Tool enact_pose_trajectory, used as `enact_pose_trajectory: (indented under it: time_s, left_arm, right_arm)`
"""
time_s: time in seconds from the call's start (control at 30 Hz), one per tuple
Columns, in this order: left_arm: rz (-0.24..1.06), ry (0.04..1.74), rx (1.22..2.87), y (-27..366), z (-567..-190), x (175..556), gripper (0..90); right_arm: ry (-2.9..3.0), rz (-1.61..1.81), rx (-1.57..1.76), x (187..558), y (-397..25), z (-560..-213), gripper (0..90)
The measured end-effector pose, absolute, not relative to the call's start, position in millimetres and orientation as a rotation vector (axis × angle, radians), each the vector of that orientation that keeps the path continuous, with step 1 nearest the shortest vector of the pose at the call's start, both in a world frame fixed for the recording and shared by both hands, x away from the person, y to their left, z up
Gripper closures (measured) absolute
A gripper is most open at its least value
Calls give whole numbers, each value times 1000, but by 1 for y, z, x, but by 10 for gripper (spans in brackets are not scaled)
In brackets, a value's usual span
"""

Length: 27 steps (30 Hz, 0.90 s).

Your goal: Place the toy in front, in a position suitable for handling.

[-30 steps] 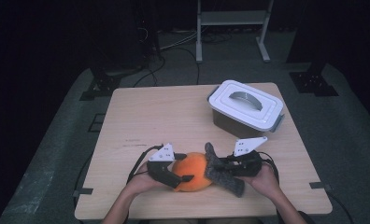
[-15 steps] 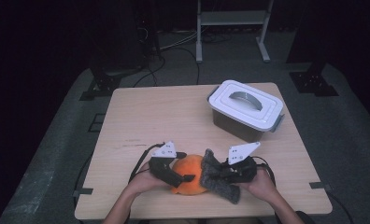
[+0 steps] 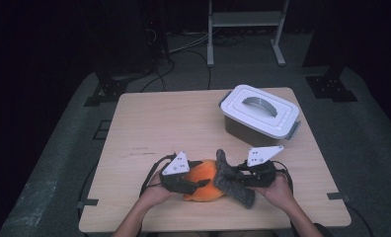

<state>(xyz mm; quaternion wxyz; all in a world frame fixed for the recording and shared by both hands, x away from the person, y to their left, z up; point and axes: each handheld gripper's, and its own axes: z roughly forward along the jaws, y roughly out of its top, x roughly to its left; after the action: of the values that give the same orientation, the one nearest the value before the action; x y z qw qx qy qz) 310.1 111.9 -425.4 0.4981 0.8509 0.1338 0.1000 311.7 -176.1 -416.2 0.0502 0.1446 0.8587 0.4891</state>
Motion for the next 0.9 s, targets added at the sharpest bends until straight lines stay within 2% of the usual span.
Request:
enact_pose_trajectory:
  time_s: [0.1,0.17,0.3,0.37,0.63,0.9]
  left_arm:
    - [207,350,2058,113,-425,312,212]
    - [211,348,2057,113,-423,312,178]
    - [227,319,2086,115,-427,312,279]
    - [208,333,2087,118,-429,313,302]
    - [151,353,2072,132,-433,317,308]
    - [169,284,2091,126,-432,311,303]
  right_arm:
    - [2641,1490,437,312,-171,-422,731]
    - [2644,1475,421,310,-169,-422,731]
    - [2651,1475,421,309,-170,-423,730]
    - [2663,1461,434,310,-171,-425,729]
    - [2715,1423,535,319,-181,-434,731]
    - [2605,1547,444,310,-173,-417,731]
